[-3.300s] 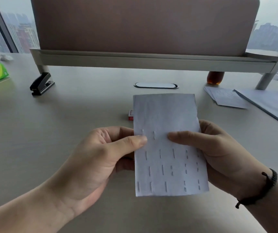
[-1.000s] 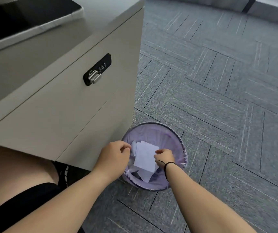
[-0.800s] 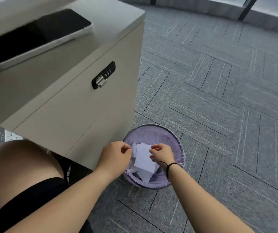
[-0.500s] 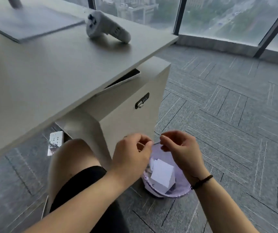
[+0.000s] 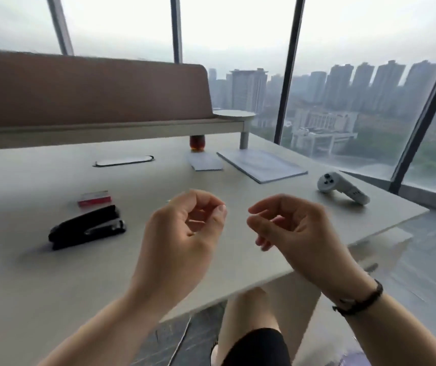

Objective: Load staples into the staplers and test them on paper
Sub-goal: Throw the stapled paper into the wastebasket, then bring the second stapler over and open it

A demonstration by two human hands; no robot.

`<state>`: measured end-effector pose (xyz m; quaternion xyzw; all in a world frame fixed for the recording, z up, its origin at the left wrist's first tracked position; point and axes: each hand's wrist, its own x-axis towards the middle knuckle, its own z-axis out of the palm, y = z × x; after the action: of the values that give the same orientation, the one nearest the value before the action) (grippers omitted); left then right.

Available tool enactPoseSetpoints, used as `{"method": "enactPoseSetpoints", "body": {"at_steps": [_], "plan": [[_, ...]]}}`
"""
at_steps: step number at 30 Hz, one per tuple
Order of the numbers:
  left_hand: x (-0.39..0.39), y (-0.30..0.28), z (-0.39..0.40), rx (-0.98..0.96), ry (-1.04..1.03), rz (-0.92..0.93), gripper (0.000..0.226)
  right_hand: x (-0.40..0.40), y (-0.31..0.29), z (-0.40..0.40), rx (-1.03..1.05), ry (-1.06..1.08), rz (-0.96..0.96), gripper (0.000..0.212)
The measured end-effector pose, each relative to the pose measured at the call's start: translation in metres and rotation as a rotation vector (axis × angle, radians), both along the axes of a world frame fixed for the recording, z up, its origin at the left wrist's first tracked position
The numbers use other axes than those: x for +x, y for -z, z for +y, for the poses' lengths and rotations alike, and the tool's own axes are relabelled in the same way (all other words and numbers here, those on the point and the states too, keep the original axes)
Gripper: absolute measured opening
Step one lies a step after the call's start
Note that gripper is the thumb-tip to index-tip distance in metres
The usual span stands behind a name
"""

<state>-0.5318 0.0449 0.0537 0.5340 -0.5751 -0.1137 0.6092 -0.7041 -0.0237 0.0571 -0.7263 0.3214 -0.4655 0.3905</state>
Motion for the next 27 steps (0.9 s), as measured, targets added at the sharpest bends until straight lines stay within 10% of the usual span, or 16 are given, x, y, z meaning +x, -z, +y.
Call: {"method": "enactPoseSetpoints", "body": {"at_steps": [11,27], "plan": [[0.209,0.01,0.037,0.281,-0.52,-0.376,0.011,0.223,0.025,-0.035,0.022,-0.284,0.34,0.033],[0.293,0.04,0.042,0.484,-0.445,-0.401,0.02,0.316,0.054,-0.058,0.008,-0.298,0.398,0.037]]}}
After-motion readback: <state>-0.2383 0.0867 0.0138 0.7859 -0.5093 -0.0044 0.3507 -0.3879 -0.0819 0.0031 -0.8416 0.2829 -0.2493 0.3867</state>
